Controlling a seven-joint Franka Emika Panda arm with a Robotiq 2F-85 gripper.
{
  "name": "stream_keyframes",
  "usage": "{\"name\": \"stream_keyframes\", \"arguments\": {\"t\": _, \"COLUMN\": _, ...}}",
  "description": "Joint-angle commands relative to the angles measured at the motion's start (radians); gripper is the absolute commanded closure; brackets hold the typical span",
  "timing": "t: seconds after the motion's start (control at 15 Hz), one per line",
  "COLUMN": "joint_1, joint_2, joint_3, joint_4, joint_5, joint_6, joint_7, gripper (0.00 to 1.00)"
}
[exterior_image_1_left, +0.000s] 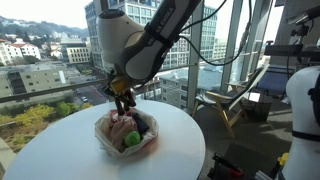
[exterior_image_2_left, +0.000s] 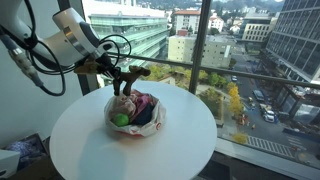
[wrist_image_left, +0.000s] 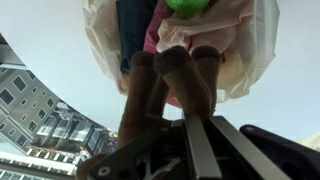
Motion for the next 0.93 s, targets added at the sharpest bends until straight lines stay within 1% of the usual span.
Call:
{"name": "stream_keyframes", "arguments": {"t": 0.0, "joint_1": 0.004, "joint_2": 0.076, "joint_3": -0.02, "joint_4": 0.007, "joint_5": -0.071, "joint_6": -0.021, "joint_7": 0.087, "gripper": 0.98}}
{"name": "stream_keyframes", "arguments": {"t": 0.07, "joint_1": 0.003, "joint_2": 0.118, "joint_3": -0.022, "joint_4": 0.018, "joint_5": -0.069, "joint_6": -0.019, "joint_7": 0.091, "gripper": 0.98}}
{"name": "stream_keyframes", "arguments": {"t": 0.13, "joint_1": -0.117, "joint_2": 0.159, "joint_3": 0.1, "joint_4": 0.039, "joint_5": -0.086, "joint_6": -0.031, "joint_7": 0.11, "gripper": 0.98}}
{"name": "stream_keyframes", "arguments": {"t": 0.33, "joint_1": -0.148, "joint_2": 0.291, "joint_3": 0.126, "joint_4": 0.108, "joint_5": -0.126, "joint_6": -0.058, "joint_7": 0.147, "gripper": 0.98}}
{"name": "stream_keyframes", "arguments": {"t": 0.53, "joint_1": -0.151, "joint_2": 0.411, "joint_3": 0.108, "joint_4": 0.199, "joint_5": -0.218, "joint_6": -0.103, "joint_7": 0.206, "gripper": 0.98}}
{"name": "stream_keyframes", "arguments": {"t": 0.8, "joint_1": -0.176, "joint_2": 0.496, "joint_3": 0.117, "joint_4": 0.271, "joint_5": -0.288, "joint_6": -0.151, "joint_7": 0.272, "gripper": 0.98}}
{"name": "stream_keyframes", "arguments": {"t": 0.87, "joint_1": -0.184, "joint_2": 0.503, "joint_3": 0.123, "joint_4": 0.275, "joint_5": -0.292, "joint_6": -0.154, "joint_7": 0.286, "gripper": 0.67}}
